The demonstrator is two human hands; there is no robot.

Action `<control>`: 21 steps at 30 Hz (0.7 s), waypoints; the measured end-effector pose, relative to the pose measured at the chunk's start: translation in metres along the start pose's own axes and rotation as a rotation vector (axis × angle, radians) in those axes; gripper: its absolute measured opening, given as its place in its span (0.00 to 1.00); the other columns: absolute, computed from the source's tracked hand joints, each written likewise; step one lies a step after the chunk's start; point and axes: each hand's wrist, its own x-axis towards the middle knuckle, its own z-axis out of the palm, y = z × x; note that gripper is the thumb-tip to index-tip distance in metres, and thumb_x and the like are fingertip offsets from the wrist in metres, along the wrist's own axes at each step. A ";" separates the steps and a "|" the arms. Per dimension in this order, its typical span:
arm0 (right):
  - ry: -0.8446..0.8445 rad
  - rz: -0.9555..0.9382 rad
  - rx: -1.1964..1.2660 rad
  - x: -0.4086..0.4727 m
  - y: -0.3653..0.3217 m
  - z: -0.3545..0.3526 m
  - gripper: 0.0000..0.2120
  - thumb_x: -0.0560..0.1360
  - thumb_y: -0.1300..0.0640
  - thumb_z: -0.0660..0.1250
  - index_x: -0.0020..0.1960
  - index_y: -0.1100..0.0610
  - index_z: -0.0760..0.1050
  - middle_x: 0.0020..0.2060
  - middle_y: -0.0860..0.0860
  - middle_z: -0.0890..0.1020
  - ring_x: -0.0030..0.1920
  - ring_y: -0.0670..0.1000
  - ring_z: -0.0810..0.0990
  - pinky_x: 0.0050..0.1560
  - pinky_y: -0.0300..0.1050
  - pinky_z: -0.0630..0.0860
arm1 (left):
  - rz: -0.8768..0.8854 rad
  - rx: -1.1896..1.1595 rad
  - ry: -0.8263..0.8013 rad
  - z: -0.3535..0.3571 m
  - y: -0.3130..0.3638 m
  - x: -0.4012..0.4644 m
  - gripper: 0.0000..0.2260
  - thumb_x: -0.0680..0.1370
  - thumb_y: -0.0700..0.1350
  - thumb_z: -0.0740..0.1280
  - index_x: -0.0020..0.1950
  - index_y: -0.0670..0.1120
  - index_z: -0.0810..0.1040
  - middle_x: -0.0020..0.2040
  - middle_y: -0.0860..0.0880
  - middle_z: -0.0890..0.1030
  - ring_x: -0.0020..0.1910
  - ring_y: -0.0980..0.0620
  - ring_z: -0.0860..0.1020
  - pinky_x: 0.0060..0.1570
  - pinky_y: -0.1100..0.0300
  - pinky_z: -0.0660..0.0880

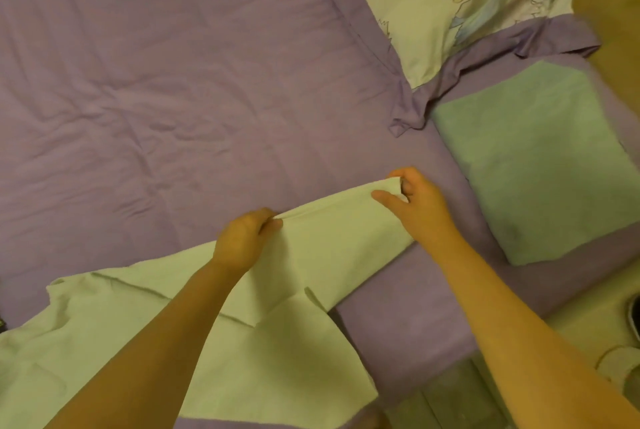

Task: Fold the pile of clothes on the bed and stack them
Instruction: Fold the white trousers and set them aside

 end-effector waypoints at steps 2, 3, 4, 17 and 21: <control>-0.046 -0.034 -0.007 0.010 -0.003 0.003 0.11 0.72 0.52 0.72 0.45 0.43 0.69 0.35 0.45 0.78 0.35 0.42 0.76 0.35 0.36 0.72 | 0.017 -0.026 -0.152 0.001 0.022 0.013 0.14 0.79 0.52 0.65 0.61 0.47 0.75 0.54 0.50 0.78 0.52 0.47 0.76 0.51 0.56 0.71; -0.086 -0.029 0.006 0.014 -0.003 0.003 0.13 0.72 0.51 0.73 0.46 0.42 0.69 0.36 0.43 0.77 0.35 0.41 0.75 0.34 0.33 0.72 | 0.057 -0.053 -0.212 0.004 0.036 0.019 0.13 0.78 0.53 0.66 0.59 0.48 0.76 0.51 0.52 0.78 0.51 0.49 0.75 0.50 0.58 0.71; -0.133 -0.006 0.019 0.017 -0.001 0.001 0.14 0.71 0.50 0.74 0.47 0.40 0.68 0.38 0.43 0.77 0.37 0.41 0.75 0.34 0.32 0.72 | 0.100 -0.099 -0.252 0.007 0.050 0.024 0.09 0.77 0.52 0.67 0.55 0.51 0.78 0.47 0.55 0.78 0.48 0.52 0.76 0.46 0.61 0.71; -0.154 0.113 -0.018 -0.008 0.055 -0.040 0.12 0.73 0.50 0.70 0.39 0.54 0.69 0.28 0.43 0.69 0.29 0.43 0.66 0.28 0.33 0.63 | 0.126 -0.324 -0.239 0.006 0.109 0.073 0.06 0.80 0.48 0.65 0.44 0.49 0.77 0.37 0.56 0.77 0.37 0.55 0.75 0.38 0.62 0.70; -0.160 0.335 -0.111 -0.017 0.078 -0.034 0.19 0.73 0.50 0.71 0.59 0.52 0.69 0.49 0.44 0.75 0.47 0.47 0.76 0.45 0.43 0.75 | 0.012 0.036 -0.233 0.034 0.108 0.093 0.20 0.80 0.57 0.60 0.67 0.48 0.71 0.63 0.48 0.76 0.61 0.45 0.74 0.60 0.53 0.70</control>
